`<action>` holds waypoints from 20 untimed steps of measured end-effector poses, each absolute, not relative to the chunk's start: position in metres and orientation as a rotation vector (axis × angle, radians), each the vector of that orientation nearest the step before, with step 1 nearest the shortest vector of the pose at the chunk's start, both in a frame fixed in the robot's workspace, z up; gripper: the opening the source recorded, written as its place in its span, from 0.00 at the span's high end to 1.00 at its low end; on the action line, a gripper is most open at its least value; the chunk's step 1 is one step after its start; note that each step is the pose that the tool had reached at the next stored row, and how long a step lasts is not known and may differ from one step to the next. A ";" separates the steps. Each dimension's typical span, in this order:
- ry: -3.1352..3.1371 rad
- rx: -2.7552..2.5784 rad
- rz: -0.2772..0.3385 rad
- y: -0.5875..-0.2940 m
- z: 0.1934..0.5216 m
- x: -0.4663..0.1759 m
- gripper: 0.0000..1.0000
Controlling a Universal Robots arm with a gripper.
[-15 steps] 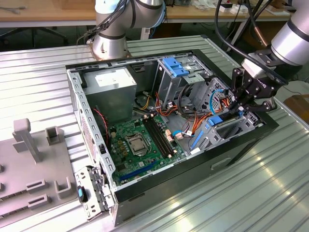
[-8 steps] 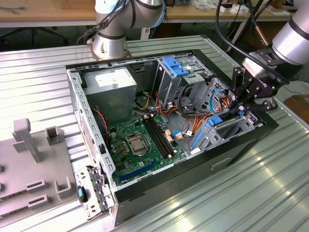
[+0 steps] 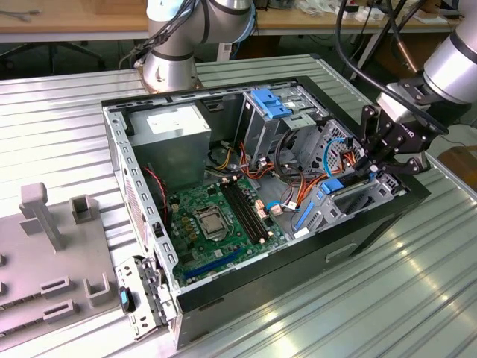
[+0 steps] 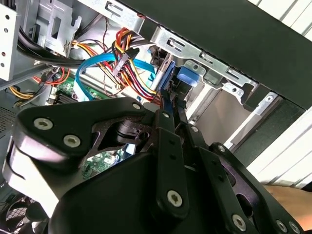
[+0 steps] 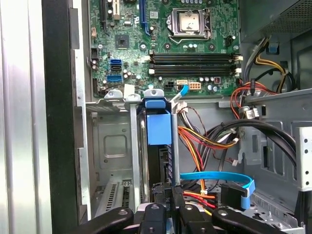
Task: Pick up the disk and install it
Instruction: 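Insert the first disk wire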
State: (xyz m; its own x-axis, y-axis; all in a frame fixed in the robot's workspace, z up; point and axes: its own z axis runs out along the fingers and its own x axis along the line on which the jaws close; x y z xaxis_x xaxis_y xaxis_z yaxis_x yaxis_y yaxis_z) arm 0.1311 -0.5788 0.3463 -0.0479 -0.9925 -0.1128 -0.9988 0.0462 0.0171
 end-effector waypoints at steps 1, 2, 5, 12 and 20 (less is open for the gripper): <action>2.239 -2.097 0.138 -0.579 0.346 0.131 0.83; 2.250 -2.084 0.137 -0.578 0.346 0.131 0.83; 2.254 -2.081 0.137 -0.578 0.346 0.128 0.83; 2.244 -2.091 0.138 -0.576 0.346 0.130 0.83; 2.223 -2.115 0.139 -0.576 0.345 0.131 0.83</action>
